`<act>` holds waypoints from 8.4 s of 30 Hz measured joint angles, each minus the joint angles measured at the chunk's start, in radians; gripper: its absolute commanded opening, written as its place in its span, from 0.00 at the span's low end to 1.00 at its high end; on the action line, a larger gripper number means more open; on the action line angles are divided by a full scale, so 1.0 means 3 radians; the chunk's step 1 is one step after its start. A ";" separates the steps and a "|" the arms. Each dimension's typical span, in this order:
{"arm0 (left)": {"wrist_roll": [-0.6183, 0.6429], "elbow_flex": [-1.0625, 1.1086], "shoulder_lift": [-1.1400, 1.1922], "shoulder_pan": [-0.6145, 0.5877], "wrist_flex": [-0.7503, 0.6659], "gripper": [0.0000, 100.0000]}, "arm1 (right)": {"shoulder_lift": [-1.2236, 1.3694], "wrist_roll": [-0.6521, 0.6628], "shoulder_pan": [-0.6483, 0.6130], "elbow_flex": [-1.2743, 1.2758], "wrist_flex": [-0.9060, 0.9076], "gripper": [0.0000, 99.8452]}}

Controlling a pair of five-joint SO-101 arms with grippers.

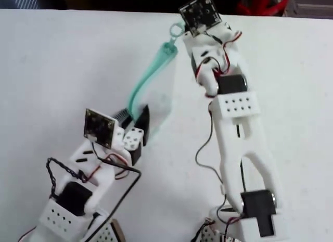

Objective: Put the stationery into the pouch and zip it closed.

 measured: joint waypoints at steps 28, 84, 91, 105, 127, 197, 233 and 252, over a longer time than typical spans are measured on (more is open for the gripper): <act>-0.0798 -0.0148 0.0077 -0.0292 -0.0501 0.02 | -0.1836 -0.0031 0.0921 0.0946 0.2153 0.26; -0.0875 -0.4163 0.4710 0.0547 0.1637 0.24 | -0.1836 -0.0394 0.1908 0.3145 0.0583 0.22; -0.0394 -0.5621 0.4138 -0.0389 0.2997 0.06 | -0.1836 -0.0404 0.1831 0.2624 0.1458 0.07; -0.1048 -0.6137 0.3529 -0.2015 0.4020 0.03 | -0.1836 -0.0404 0.0184 0.0962 0.3284 0.02; -0.0772 -0.6235 0.1095 -0.2373 0.4040 0.03 | -0.4179 -0.0404 -0.0747 -0.1258 0.4649 0.02; -0.0762 0.1207 -0.1171 -0.1621 0.2358 0.03 | -0.5565 -0.1345 -0.0061 0.5130 0.3145 0.02; -0.0762 0.1207 -0.1171 -0.1621 0.2358 0.03 | -0.5565 -0.1366 -0.0020 0.5130 0.3145 0.02; -0.0762 0.1207 -0.1171 -0.1621 0.2358 0.03 | -0.5565 -0.1366 -0.0020 0.5130 0.3145 0.02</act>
